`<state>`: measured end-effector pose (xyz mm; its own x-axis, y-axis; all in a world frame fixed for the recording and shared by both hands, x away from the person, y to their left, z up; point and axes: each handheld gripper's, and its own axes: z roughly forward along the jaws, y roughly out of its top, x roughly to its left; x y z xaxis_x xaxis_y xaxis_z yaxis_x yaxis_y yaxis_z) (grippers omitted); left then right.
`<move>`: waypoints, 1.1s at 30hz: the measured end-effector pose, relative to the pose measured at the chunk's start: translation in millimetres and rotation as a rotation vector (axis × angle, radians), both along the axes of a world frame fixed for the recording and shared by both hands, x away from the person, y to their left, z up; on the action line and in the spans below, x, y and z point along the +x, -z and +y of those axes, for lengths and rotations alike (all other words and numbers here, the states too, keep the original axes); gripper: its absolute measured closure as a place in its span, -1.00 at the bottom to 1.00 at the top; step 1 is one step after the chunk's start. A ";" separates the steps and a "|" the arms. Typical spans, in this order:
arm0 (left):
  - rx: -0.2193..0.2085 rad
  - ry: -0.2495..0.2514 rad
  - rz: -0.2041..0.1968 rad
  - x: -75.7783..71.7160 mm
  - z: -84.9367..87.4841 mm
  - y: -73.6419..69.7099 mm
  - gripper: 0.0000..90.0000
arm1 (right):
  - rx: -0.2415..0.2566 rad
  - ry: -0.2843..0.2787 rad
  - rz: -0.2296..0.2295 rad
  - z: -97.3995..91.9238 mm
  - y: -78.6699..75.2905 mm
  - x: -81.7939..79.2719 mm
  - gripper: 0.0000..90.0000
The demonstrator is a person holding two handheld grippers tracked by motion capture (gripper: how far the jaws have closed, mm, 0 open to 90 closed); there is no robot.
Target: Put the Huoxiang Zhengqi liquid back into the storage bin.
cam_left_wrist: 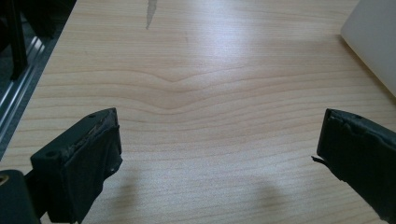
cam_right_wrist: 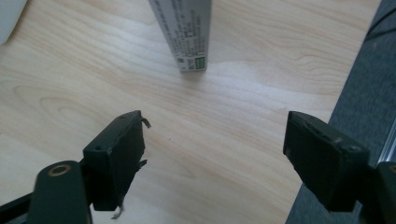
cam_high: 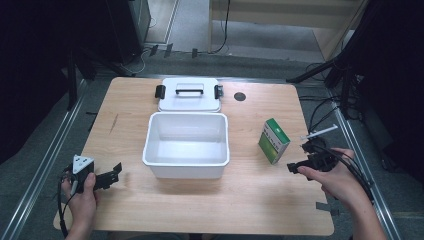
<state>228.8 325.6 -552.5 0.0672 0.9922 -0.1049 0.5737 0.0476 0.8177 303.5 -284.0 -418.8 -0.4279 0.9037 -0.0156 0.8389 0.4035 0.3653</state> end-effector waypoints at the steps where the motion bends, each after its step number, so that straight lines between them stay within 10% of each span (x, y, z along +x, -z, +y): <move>1: -0.002 0.000 -0.002 0.1 0.0 0.1 -0.99 | -0.020 -0.008 0.028 3.6 -3.7 4.0 -0.56; 3: -0.005 0.000 -0.001 0.1 0.2 0.1 -0.99 | -0.101 -0.034 0.063 15.5 -15.6 13.7 -0.55; 16: -0.004 0.000 0.001 0.5 0.1 0.0 -0.99 | -0.186 -0.062 0.165 56.0 -48.8 48.8 -0.42; 33: -0.007 0.001 0.001 0.8 0.4 0.1 -0.99 | -0.225 -0.026 0.209 85.3 -51.2 89.7 -0.26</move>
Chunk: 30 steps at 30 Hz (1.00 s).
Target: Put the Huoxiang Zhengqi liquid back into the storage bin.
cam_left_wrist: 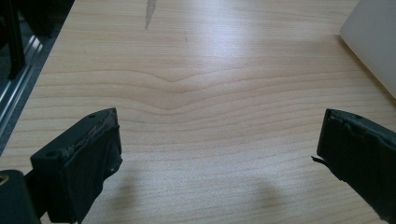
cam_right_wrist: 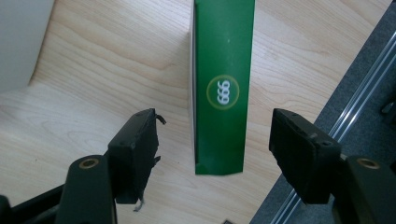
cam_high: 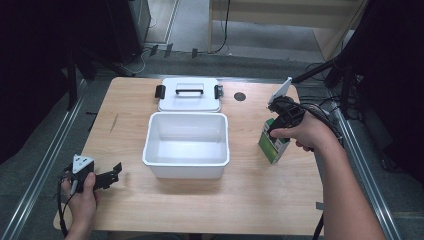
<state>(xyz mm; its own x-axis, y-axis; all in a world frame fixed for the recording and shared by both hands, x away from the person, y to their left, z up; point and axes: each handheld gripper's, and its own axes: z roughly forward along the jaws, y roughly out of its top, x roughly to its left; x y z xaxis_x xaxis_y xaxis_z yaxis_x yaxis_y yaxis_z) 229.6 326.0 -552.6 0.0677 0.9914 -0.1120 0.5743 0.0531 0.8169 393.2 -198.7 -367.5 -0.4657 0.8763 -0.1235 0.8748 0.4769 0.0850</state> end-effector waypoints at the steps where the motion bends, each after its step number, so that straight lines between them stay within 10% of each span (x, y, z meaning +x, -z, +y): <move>1: 0.000 0.001 0.000 0.0 0.1 0.0 -0.99 | -0.004 0.007 0.005 1.0 1.9 3.0 -0.24; 30: 0.003 0.003 0.003 0.3 0.1 -0.1 -0.99 | 0.038 0.023 0.066 -0.2 22.3 29.2 0.43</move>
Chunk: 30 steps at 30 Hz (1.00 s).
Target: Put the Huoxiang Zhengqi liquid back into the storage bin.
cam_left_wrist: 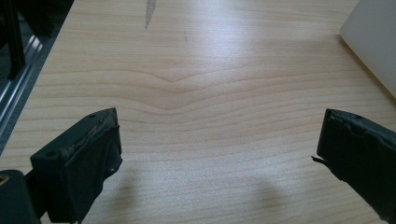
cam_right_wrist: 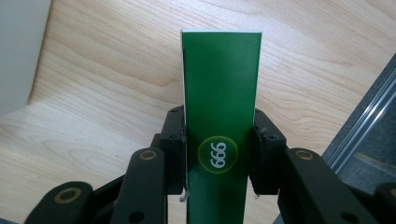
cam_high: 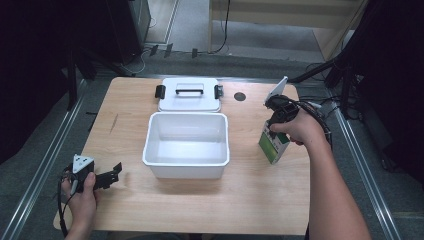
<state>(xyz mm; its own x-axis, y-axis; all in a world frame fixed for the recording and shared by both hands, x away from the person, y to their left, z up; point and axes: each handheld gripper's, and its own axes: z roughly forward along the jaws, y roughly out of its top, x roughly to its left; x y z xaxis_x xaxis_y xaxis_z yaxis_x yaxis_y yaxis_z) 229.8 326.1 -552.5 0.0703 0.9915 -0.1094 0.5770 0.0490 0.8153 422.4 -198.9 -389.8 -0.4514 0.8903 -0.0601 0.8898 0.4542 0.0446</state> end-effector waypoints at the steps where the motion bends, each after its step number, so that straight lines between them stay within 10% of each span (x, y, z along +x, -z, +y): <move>1: 0.000 0.000 0.000 0.0 0.0 0.0 -0.99 | -0.003 -0.015 -0.004 -0.1 -0.6 -0.6 0.43; 30: 0.004 -0.001 -0.003 0.2 -0.5 0.0 -0.99 | 0.049 -0.682 -0.146 22.2 -68.8 -39.9 0.43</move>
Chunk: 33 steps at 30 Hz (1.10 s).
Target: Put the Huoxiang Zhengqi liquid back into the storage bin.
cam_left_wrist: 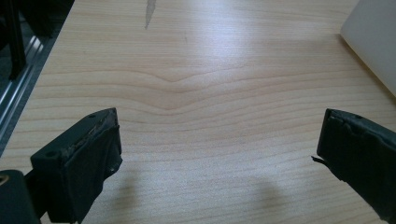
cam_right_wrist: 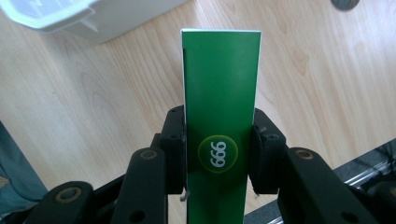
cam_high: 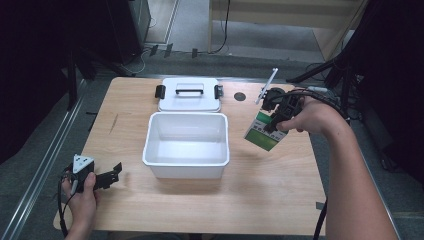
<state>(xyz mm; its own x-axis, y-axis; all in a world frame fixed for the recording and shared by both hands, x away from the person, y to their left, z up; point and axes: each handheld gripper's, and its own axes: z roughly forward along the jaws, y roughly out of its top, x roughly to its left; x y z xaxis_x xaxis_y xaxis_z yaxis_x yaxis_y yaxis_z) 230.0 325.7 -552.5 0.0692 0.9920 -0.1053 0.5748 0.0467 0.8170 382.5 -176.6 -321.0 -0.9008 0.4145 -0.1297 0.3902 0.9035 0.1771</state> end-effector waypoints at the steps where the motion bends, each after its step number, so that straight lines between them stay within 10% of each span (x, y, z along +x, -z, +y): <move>1: 0.000 0.000 0.000 0.0 0.0 0.0 -0.99 | 0.003 -0.014 -0.004 0.6 -3.0 -0.8 0.43; 33: 0.001 0.001 0.002 0.0 0.0 0.0 -0.99 | 0.033 -0.231 -0.047 72.8 -71.0 -17.2 0.43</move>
<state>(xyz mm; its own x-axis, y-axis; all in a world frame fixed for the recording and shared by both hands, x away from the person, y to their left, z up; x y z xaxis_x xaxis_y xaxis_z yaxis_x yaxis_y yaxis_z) 230.0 325.6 -552.5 0.0699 0.9920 -0.1049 0.5766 0.0456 0.8157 365.3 -103.8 -250.0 -0.9654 0.2027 -0.1639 0.1642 0.9612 0.2216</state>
